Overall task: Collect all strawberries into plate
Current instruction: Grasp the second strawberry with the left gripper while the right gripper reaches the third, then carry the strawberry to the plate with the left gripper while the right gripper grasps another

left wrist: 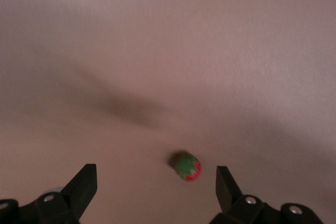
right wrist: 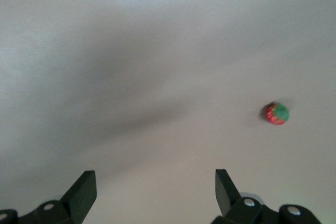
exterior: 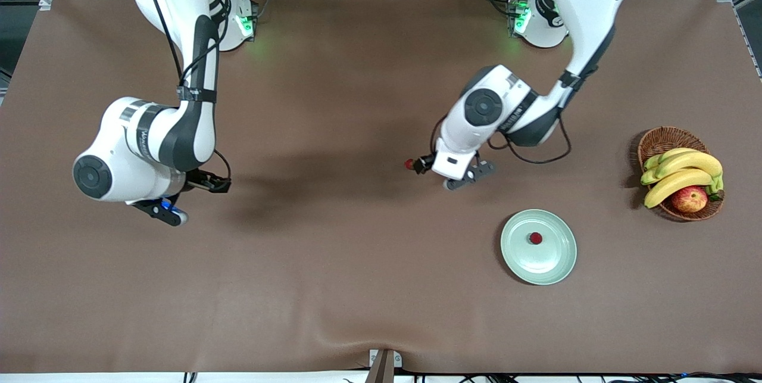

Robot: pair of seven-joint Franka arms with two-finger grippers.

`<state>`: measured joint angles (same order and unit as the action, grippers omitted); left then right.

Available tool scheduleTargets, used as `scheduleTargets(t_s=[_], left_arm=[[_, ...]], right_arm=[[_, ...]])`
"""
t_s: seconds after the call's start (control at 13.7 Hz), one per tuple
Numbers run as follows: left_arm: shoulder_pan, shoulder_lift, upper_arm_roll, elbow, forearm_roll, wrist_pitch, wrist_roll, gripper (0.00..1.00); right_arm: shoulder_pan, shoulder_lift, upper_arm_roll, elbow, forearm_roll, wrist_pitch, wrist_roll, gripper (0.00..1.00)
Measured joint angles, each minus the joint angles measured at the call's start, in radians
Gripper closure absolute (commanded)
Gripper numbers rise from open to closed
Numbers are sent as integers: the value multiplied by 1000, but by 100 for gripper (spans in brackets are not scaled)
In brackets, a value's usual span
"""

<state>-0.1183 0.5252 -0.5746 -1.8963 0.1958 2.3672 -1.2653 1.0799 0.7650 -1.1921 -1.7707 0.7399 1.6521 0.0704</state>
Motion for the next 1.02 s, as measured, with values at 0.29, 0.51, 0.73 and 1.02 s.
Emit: scheduleTargets(t_s=[0.29, 0.51, 0.73, 1.02], left_arm=[[-59, 34, 3, -19, 11, 82, -240, 0], [-70, 79, 4, -18, 141, 117, -438, 0], [-69, 129, 7, -7, 298, 142, -628, 0], [-71, 173, 6, 10, 342, 143, -664, 0]], right_arm=[[61, 1, -66, -156, -1, 88, -173, 0], [75, 1, -102, -283, -1, 225, -348, 0], [73, 1, -113, -396, 2, 347, -473, 0], [72, 1, -101, -473, 82, 424, -561, 2]])
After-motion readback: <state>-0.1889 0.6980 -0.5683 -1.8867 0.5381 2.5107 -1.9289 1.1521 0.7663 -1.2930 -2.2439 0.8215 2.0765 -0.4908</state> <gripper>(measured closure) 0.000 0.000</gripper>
